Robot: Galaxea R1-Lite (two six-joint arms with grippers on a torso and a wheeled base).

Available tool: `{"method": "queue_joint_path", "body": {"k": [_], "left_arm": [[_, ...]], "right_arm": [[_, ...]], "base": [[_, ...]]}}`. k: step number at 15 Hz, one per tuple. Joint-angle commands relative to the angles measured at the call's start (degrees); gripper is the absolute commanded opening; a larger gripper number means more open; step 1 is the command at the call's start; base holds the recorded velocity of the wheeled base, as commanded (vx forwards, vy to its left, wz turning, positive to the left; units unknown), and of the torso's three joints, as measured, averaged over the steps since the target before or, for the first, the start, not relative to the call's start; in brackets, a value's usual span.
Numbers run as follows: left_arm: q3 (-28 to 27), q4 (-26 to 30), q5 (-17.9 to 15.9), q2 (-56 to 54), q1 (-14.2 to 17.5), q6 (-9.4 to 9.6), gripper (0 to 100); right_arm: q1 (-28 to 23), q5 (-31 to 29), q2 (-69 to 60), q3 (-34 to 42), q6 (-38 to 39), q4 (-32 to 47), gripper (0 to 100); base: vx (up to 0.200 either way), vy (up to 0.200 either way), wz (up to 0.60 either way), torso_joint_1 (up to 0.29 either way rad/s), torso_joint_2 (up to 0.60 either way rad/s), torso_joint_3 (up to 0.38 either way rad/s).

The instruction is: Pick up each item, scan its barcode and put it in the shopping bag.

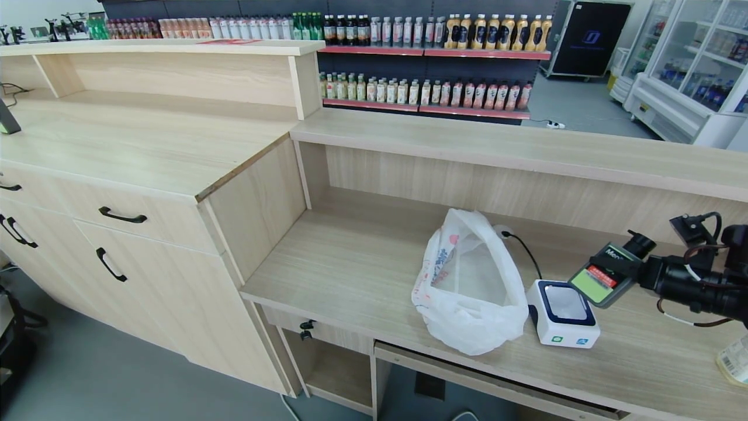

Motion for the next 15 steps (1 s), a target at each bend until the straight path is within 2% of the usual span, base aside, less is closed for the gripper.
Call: {"method": "queue_joint_path", "body": {"k": [1, 15], "left_arm": [[0.00, 0.00, 0.04, -0.02, 0.00, 0.00, 0], [0.00, 0.00, 0.04, -0.02, 0.00, 0.00, 0]], "right_arm": [[0.33, 0.02, 0.77, -0.24, -0.01, -0.12, 0], [4.46, -0.59, 2.00, -2.00, -0.19, -0.03, 0]], "base": [[0.000, 0.000, 0.00, 0.000, 0.00, 0.000], [0.000, 0.000, 0.00, 0.000, 0.00, 0.000]]}}
